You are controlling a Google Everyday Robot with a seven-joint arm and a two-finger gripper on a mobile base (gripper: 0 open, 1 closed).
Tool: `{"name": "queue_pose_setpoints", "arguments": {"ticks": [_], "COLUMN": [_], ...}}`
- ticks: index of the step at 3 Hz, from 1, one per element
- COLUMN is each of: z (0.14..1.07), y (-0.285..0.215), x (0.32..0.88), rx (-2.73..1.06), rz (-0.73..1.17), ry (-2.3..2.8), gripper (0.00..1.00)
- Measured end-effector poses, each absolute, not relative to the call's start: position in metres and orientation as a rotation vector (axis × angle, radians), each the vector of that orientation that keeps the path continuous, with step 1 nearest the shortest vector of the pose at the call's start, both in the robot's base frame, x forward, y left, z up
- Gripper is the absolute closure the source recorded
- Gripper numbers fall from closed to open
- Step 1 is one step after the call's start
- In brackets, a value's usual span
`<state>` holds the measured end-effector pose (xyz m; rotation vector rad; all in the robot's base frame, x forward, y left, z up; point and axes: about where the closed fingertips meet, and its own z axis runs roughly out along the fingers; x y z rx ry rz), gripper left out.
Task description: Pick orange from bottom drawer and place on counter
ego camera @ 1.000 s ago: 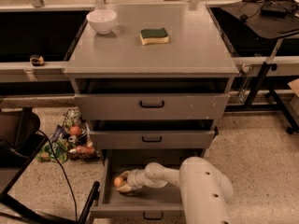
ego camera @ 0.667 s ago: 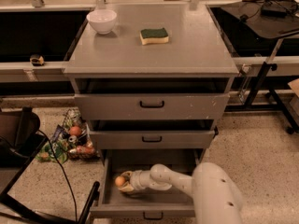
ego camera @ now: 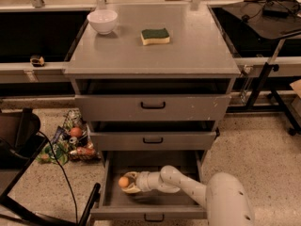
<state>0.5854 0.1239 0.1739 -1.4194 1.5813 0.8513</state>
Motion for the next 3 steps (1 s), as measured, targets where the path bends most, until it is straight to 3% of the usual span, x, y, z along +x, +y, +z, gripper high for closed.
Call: {"name": "queue_pose_setpoints", "arguments": {"ticks": [2, 3], "z": [0.19, 0.243], "y": [0.124, 0.108], "x": [0.578, 0.576], "rx": [-1.428, -1.442], "rz": [0.846, 0.775], "ry": [1.556, 1.494], "gripper": [1.0, 1.0]}}
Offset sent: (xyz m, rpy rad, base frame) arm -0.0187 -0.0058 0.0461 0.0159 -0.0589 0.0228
